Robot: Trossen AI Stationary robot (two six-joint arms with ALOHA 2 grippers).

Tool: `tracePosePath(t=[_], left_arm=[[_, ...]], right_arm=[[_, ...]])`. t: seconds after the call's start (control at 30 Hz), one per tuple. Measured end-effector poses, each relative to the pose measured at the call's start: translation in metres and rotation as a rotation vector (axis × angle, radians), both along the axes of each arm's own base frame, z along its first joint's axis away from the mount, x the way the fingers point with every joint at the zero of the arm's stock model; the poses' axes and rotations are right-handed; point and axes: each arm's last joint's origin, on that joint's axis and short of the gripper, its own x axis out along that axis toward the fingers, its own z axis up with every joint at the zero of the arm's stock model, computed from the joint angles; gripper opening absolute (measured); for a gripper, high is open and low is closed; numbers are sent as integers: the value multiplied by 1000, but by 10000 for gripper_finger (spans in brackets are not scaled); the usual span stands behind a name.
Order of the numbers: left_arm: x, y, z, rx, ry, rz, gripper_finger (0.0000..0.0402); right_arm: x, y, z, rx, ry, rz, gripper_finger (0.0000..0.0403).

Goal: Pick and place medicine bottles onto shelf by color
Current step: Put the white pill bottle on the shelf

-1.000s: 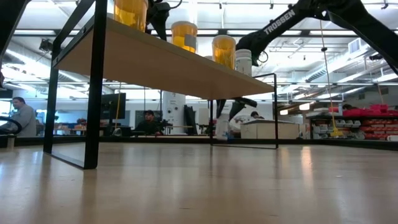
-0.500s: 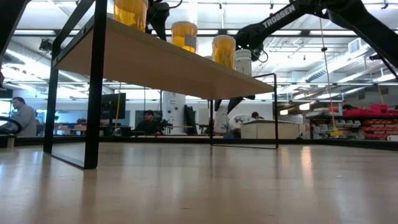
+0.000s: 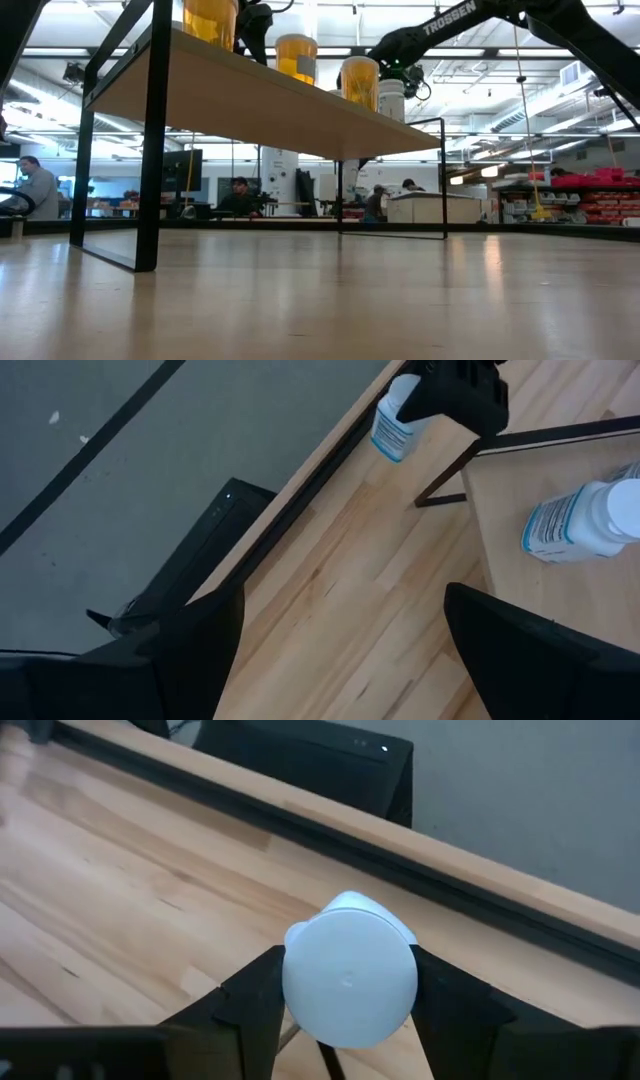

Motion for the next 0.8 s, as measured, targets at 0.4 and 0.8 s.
tracePosePath(t=[0.4, 0.8], left_arm=[[0, 0, 0, 4, 2, -6, 348], [3, 2, 2, 75, 7, -121, 348]], right_arm=[[-1, 4, 51, -58, -53, 25, 198], [5, 35, 110, -143, -168, 320, 198]])
